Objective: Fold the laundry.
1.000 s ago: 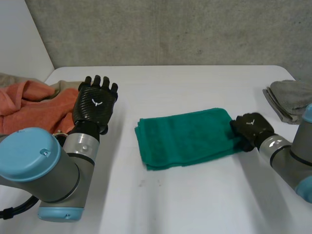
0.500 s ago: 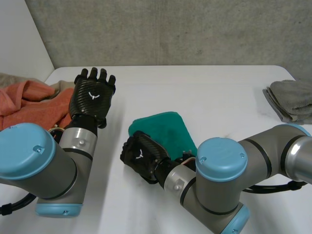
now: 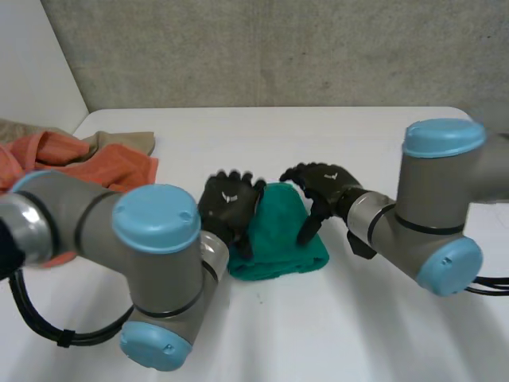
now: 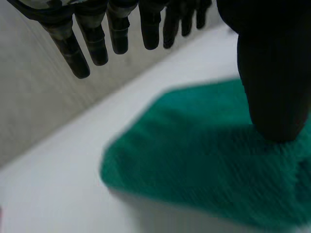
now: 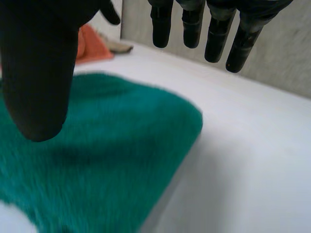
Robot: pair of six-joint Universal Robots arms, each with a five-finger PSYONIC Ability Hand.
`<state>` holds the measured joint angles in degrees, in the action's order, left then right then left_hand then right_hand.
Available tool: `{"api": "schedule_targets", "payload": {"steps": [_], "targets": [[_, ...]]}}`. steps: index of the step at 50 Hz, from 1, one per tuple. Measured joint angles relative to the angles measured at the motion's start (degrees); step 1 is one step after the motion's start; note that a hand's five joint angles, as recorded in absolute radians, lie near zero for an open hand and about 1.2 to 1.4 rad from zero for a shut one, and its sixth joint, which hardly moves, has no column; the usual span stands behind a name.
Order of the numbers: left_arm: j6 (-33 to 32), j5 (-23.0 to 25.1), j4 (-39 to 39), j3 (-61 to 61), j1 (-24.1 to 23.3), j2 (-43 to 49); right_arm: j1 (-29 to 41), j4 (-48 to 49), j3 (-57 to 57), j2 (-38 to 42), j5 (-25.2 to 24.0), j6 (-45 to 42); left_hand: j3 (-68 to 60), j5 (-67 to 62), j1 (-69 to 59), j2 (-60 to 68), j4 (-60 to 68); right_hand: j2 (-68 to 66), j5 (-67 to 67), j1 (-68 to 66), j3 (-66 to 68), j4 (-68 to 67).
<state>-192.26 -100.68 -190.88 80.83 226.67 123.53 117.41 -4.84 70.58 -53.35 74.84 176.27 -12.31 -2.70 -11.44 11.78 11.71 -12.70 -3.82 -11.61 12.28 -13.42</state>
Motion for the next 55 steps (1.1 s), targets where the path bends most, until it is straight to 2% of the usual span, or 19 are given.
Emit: {"api": "schedule_targets", "payload": {"steps": [6,10,15,19,24,28,31,35,40,46,55], "targets": [[-0.26,-2.09,5.89,-2.21,0.77,4.39,0.44,-3.25,-4.41,7.08,0.39,-5.88,0.0,0.0,0.0,0.0,0.0,0.0,0.0,0.0,0.0,0.0],[-0.51,-2.81,7.25,-2.69,1.59,4.9,0.9,-4.29,-5.79,8.84,0.85,-9.37,0.0,0.0,0.0,0.0,0.0,0.0,0.0,0.0,0.0,0.0],[-0.46,-2.65,7.48,-3.05,1.88,3.45,1.14,-4.28,-5.75,6.86,1.54,-11.79,0.0,0.0,0.0,0.0,0.0,0.0,0.0,0.0,0.0,0.0],[-0.35,-1.61,7.26,-3.51,2.14,-2.13,1.22,-1.11,-2.42,-0.23,2.86,-13.02,0.0,0.0,0.0,0.0,0.0,0.0,0.0,0.0,0.0,0.0],[-0.36,4.58,7.15,-3.74,4.14,-10.35,1.63,8.15,7.07,-8.98,3.94,-13.68,0.0,0.0,0.0,0.0,0.0,0.0,0.0,0.0,0.0,0.0],[-0.2,16.26,8.37,-3.6,7.85,-17.92,3.04,17.67,18.16,-15.14,4.27,-14.84,0.0,0.0,0.0,0.0,0.0,0.0,0.0,0.0,0.0,0.0],[-0.05,23.63,10.51,-3.57,10.05,-21.05,4.8,23.61,25.16,-16.22,4.35,-16.55,0.0,0.02,0.0,0.01,0.0,0.0,0.0,0.0,0.0,0.0],[0.04,29.48,13.35,-3.58,12.03,-22.51,7.0,28.95,29.92,-13.36,4.35,-19.33,0.0,0.0,0.0,0.0,0.0,0.0,0.0,0.0,0.0,0.0],[0.12,31.79,15.02,-3.37,12.81,-22.51,8.48,33.29,29.95,-6.59,4.27,-23.0,0.0,0.0,0.0,0.0,0.0,0.0,0.0,0.0,0.0,0.0],[0.11,31.5,15.08,-2.84,12.45,-22.08,8.73,35.28,25.8,-0.33,4.32,-26.53,0.0,0.0,0.0,0.0,0.0,0.0,0.0,0.0,0.0,0.0],[0.24,31.43,14.96,-2.64,12.05,-21.98,8.62,35.21,19.89,3.84,4.58,-28.22,0.0,0.01,0.0,0.0,0.0,-0.05,0.34,0.0,0.06,-0.01]]}}
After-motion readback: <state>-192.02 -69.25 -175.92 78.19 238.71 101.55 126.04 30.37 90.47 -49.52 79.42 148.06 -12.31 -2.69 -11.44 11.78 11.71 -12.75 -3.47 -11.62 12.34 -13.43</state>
